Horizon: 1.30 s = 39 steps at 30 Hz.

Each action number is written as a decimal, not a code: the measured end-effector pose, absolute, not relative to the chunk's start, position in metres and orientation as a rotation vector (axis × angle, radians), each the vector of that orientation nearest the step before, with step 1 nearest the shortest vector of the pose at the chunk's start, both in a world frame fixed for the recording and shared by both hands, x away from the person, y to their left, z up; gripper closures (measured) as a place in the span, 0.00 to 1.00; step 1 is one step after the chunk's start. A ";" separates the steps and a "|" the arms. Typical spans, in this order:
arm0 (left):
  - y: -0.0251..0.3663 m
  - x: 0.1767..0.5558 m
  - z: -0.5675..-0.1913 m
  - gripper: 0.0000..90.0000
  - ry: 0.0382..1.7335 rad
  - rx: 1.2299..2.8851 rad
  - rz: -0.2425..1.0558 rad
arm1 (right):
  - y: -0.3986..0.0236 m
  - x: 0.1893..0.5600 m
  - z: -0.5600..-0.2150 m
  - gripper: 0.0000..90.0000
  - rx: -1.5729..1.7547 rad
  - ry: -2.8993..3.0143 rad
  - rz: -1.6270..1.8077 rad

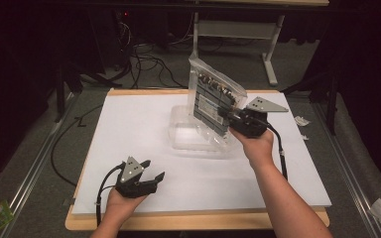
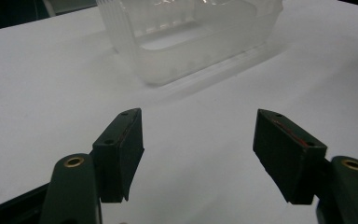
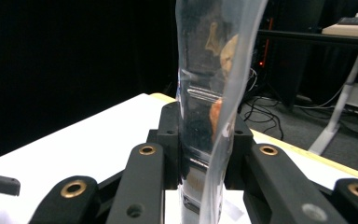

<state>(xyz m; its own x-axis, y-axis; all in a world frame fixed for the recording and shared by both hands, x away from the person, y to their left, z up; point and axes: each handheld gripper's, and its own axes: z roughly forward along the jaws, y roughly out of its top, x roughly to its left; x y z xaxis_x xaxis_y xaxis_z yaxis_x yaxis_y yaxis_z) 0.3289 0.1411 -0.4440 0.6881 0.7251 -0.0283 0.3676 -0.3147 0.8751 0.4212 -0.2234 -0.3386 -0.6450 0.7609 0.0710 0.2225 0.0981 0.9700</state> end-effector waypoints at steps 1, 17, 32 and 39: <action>0.141 0.329 -0.444 0.37 0.847 1.931 0.461 | -0.223 0.421 -0.339 0.83 0.960 1.929 1.573; 0.146 0.329 -0.441 0.38 0.849 1.905 0.455 | -0.196 0.451 -0.348 0.83 0.939 1.949 1.530; 0.148 0.331 -0.440 0.38 0.863 1.888 0.471 | -0.181 0.474 -0.359 0.83 0.962 1.974 1.468; 0.150 0.331 -0.439 0.38 0.869 1.879 0.475 | -0.175 0.481 -0.368 0.83 0.967 2.001 1.443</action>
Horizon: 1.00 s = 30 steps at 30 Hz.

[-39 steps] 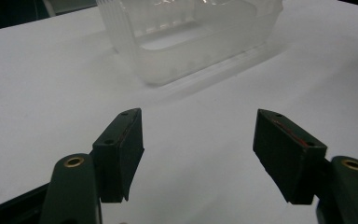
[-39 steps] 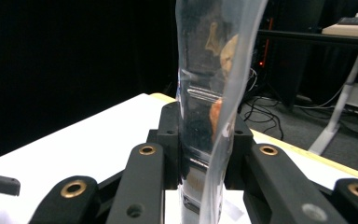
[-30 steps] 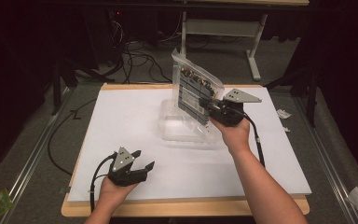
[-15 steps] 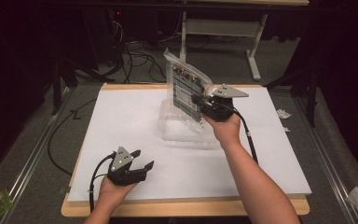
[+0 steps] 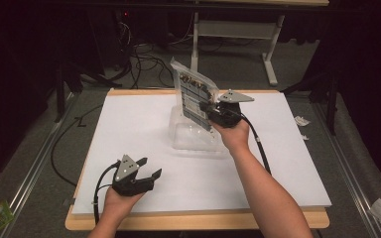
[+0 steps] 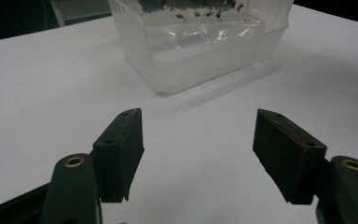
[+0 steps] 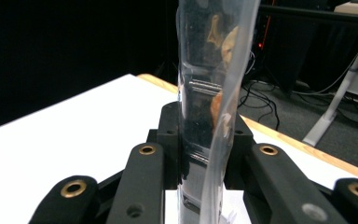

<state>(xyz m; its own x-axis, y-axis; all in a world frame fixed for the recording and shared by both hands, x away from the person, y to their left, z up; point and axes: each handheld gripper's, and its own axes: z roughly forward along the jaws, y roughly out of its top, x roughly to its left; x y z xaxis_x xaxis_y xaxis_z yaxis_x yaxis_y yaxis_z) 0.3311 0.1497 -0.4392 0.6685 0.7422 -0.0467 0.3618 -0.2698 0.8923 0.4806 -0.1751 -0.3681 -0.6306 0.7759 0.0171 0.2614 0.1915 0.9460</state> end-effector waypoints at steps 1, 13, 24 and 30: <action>0.150 0.331 -0.439 0.38 0.870 1.880 0.475 | -0.174 0.481 -0.370 0.83 0.970 2.005 1.442; 0.149 0.332 -0.439 0.38 0.866 1.886 0.463 | -0.172 0.479 -0.385 0.83 0.967 2.043 1.408; 0.149 0.332 -0.439 0.38 0.868 1.879 0.460 | -0.184 0.472 -0.403 0.83 1.019 2.028 1.439; 0.150 0.333 -0.439 0.38 0.874 1.868 0.464 | -0.187 0.467 -0.414 0.83 1.023 2.002 1.465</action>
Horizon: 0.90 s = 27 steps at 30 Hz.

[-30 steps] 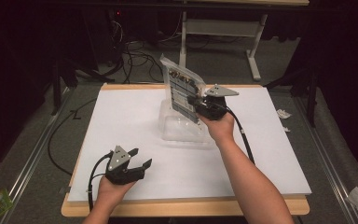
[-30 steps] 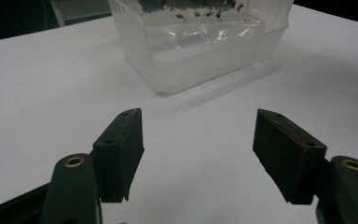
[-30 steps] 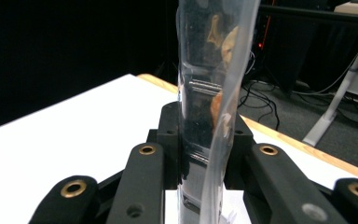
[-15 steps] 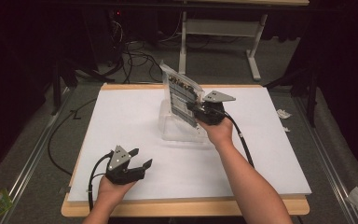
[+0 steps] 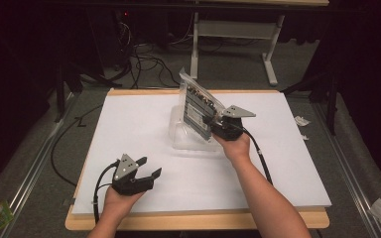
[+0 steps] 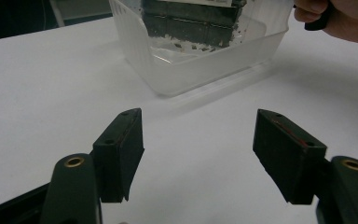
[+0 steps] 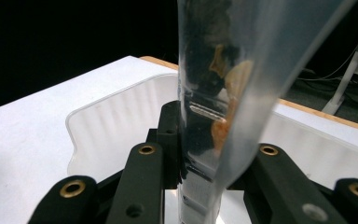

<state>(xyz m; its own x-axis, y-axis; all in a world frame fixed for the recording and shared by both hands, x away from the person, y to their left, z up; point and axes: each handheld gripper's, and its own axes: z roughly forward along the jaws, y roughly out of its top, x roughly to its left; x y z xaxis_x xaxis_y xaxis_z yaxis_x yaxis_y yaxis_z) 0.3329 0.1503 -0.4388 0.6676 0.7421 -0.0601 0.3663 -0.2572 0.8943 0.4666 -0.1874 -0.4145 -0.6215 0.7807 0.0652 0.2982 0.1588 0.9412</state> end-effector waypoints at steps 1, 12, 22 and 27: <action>0.150 0.333 -0.439 0.38 0.872 1.872 0.466 | -0.188 0.466 -0.415 0.83 1.026 1.998 1.468; 0.151 0.333 -0.439 0.38 0.871 1.875 0.466 | -0.189 0.468 -0.415 0.82 1.057 1.995 1.475; 0.150 0.333 -0.439 0.38 0.866 1.872 0.465 | -0.193 0.469 -0.405 0.60 1.097 2.010 1.462; 0.151 0.333 -0.439 0.38 0.870 1.865 0.462 | -0.199 0.468 -0.397 0.38 1.097 1.997 1.494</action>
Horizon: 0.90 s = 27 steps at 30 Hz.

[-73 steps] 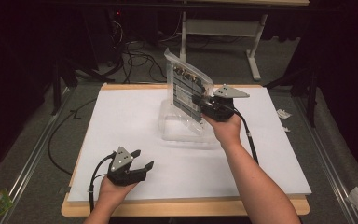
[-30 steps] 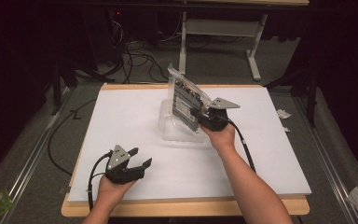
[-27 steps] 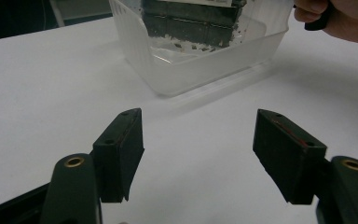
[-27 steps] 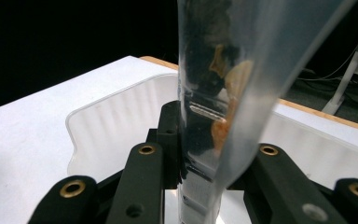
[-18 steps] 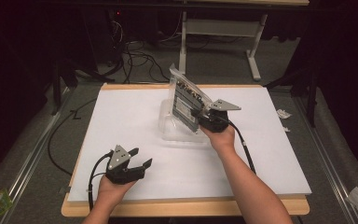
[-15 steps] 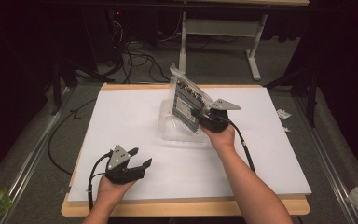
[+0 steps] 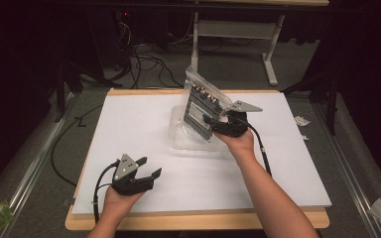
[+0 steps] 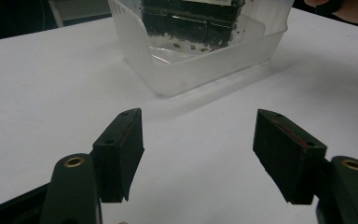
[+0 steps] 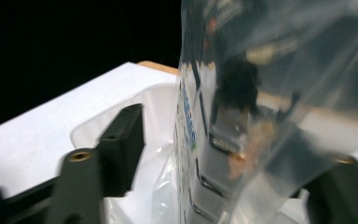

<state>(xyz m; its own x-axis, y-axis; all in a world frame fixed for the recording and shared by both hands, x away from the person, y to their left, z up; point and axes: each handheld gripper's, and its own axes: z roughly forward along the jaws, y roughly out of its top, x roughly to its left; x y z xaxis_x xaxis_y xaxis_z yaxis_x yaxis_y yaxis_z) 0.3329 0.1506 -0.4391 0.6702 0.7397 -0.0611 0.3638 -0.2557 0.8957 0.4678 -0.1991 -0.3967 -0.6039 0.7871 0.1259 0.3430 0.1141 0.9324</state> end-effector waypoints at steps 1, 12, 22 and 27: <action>0.151 0.333 -0.439 0.38 0.868 1.866 0.465 | -0.200 0.467 -0.395 0.33 1.103 1.987 1.486; 0.150 0.333 -0.439 0.37 0.861 1.872 0.464 | -0.206 0.459 -0.384 0.25 1.085 1.952 1.491; 0.148 0.332 -0.440 0.37 0.852 1.892 0.459 | -0.242 0.412 -0.389 0.23 1.109 1.916 1.513; 0.146 0.332 -0.441 0.37 0.847 1.897 0.462 | -0.260 0.383 -0.393 0.21 1.109 1.912 1.514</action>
